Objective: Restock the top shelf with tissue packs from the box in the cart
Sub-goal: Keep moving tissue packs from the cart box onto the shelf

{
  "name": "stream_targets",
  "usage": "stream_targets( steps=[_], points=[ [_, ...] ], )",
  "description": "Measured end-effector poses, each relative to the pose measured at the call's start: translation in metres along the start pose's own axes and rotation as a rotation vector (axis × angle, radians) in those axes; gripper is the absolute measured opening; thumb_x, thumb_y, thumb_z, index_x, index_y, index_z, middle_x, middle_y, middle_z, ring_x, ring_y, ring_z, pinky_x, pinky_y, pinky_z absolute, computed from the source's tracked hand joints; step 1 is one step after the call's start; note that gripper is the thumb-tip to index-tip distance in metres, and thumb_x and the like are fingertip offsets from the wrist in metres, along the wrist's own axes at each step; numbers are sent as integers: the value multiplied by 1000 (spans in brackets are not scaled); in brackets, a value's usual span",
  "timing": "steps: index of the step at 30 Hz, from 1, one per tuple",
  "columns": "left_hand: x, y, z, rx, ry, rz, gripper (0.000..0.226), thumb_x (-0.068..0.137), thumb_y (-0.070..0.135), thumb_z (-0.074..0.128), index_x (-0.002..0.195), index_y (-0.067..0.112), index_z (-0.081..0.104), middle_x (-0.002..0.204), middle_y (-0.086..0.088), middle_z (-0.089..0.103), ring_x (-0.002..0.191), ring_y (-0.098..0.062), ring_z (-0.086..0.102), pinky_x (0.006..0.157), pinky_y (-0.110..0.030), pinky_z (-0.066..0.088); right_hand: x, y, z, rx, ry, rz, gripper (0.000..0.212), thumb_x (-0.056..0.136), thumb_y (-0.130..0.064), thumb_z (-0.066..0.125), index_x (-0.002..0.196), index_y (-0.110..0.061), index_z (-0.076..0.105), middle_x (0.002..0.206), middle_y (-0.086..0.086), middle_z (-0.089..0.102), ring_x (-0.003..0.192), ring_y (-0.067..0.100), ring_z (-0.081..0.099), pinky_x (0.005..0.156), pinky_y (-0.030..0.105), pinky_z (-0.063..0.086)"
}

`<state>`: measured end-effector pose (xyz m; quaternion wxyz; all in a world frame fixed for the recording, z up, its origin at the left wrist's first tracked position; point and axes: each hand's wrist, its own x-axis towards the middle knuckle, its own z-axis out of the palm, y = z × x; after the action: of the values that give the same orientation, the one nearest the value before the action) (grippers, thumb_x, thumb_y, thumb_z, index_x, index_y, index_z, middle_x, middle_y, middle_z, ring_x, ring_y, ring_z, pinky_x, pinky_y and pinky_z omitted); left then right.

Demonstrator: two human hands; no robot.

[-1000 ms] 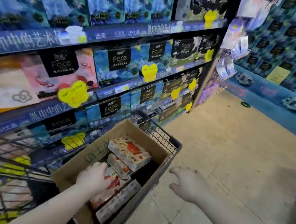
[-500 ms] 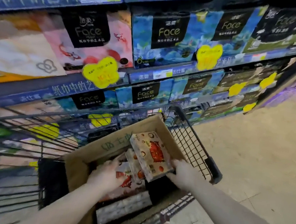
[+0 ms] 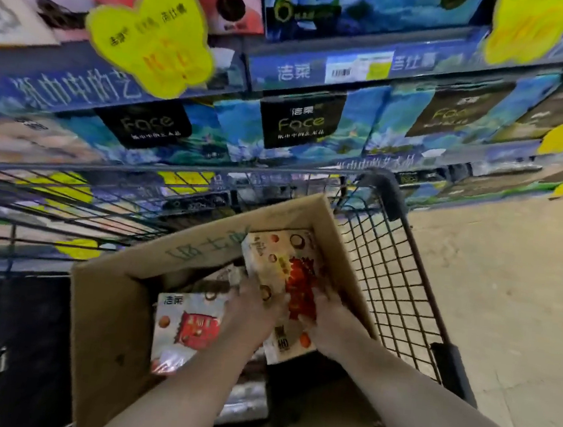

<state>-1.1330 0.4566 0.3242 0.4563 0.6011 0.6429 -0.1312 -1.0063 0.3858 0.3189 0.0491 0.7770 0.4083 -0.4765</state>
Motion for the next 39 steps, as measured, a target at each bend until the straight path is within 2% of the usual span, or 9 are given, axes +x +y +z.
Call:
stream_targets(
  steps=[2, 6, 11, 15, 17, 22, 30, 37, 39],
  points=[
    [7, 2, 8, 23, 16, -91, 97, 83, 61, 54, 152, 17, 3, 157, -14, 13, 140, -38, 23, 111, -47, 28, 8, 3, 6, 2, 2, -27, 72, 97, -39, 43, 152, -25, -1, 160, 0, -10, 146, 24, 11, 119, 41, 17],
    [19, -11, 18, 1, 2, -83, 90, 85, 62, 49, 152, 21, 5, 158, -8, 9, 139, -39, 24, 111, -47, 28, 15, 5, 8, 20, 7, -37, 68, 98, -43, 37, 152, -25, 0, 159, -5, -16, 147, 21, 1, 120, 39, 9],
    [24, -31, 18, -266, -56, -37, 89, 71, 77, 52, 146, 39, 23, 149, -5, 37, 131, -29, 43, 105, -46, 41, 19, 1, 7, 152, 38, 6, 79, 94, -45, 45, 151, -29, -7, 159, -6, -9, 147, 21, 9, 119, 43, 15],
    [13, -36, 6, -448, -78, -41, 70, 89, 47, 55, 149, 35, 20, 134, 3, 52, 123, -23, 51, 101, -33, 44, 25, -4, 6, 265, 63, 49, 98, 86, -49, 58, 150, -26, -12, 159, 0, 7, 144, 23, 20, 116, 41, 21],
    [12, -42, 6, -499, -84, -34, 70, 89, 46, 55, 149, 35, 20, 135, -1, 54, 120, -23, 55, 101, -36, 46, 29, -5, 8, 346, 55, 92, 108, 81, -48, 66, 150, -23, -13, 158, 2, 13, 144, 23, 20, 116, 42, 21],
    [4, -50, 1, -598, -92, -34, 69, 87, 48, 57, 147, 39, 25, 133, 2, 55, 118, -20, 55, 102, -41, 46, 33, -7, 18, 581, 11, 166, 84, 75, -36, 77, 142, -18, 30, 137, 4, 51, 129, 24, 46, 108, 42, 38],
    [-41, -73, -27, -679, -38, -37, 46, 93, 30, 55, 137, 35, 42, 122, 5, 60, 115, -19, 56, 94, -35, 48, -15, -40, 19, 591, 33, 43, 83, 77, -37, 74, 143, -21, 28, 140, 2, 45, 132, 26, 42, 108, 44, 39],
    [-108, -62, -83, -748, 175, -4, 51, 94, 27, 55, 142, 35, 39, 112, 2, 65, 102, -20, 62, 91, -37, 51, -76, -85, -19, 429, 88, -170, 77, 75, -48, 70, 138, -30, 30, 132, -2, 53, 120, 24, 54, 101, 38, 44],
    [-131, -60, -100, -775, 252, 35, 46, 93, 25, 56, 137, 31, 44, 97, 7, 67, 86, -13, 65, 69, -25, 56, -91, -102, -29, 424, 121, -259, 74, 69, -49, 73, 131, -29, 36, 124, -2, 59, 113, 23, 59, 95, 37, 49]
  ],
)
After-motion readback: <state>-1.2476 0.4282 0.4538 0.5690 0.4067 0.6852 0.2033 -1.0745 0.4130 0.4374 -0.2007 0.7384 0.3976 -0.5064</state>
